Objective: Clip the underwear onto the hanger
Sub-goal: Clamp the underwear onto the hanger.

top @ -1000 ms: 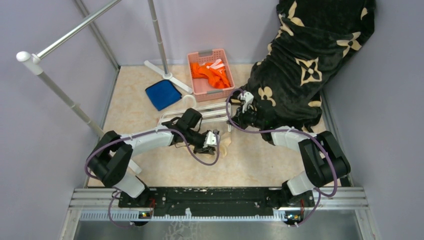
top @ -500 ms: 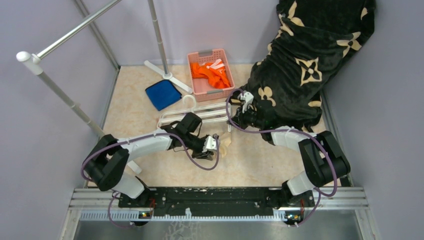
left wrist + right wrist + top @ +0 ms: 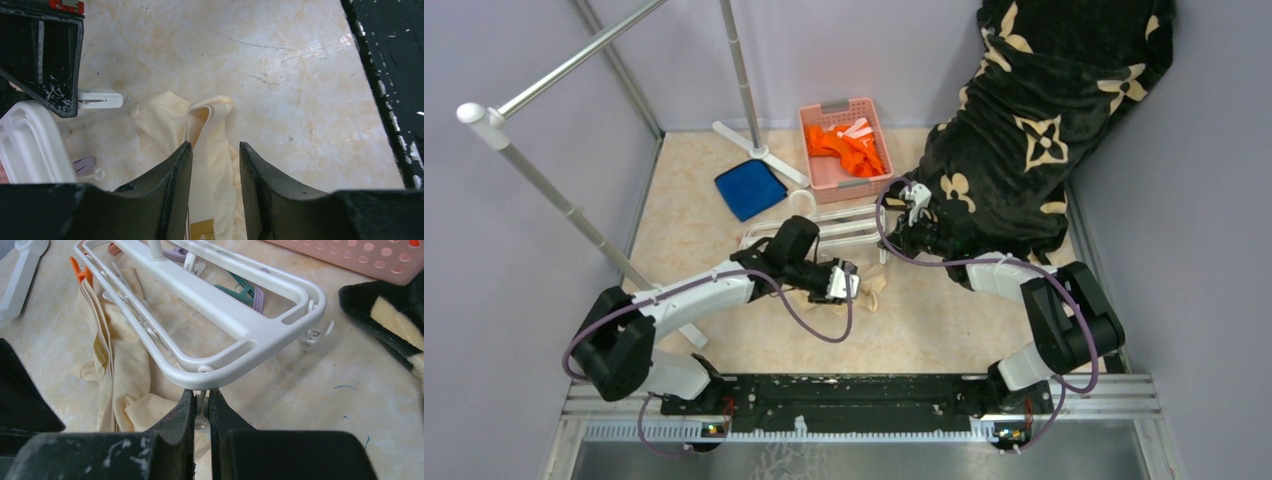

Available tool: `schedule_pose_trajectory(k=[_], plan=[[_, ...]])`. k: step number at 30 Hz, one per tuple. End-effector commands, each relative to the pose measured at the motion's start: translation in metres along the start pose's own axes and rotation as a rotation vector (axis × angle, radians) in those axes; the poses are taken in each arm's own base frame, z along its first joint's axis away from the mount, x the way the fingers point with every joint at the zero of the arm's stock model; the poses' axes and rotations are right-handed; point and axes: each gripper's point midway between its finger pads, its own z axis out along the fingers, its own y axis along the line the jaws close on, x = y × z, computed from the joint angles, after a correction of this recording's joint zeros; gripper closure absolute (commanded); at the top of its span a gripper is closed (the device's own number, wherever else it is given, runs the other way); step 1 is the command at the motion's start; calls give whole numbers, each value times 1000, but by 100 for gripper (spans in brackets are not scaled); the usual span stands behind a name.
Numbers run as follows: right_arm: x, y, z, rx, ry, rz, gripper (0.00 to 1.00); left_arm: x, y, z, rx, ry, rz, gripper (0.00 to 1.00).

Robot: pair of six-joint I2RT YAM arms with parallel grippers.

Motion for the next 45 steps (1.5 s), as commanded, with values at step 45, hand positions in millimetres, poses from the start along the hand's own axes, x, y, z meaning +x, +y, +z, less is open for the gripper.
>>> schedule_pose_trajectory(k=[45], plan=[[-27, 11, 4, -52, -74, -63, 100, 61, 13, 26, 142, 119, -71, 48]])
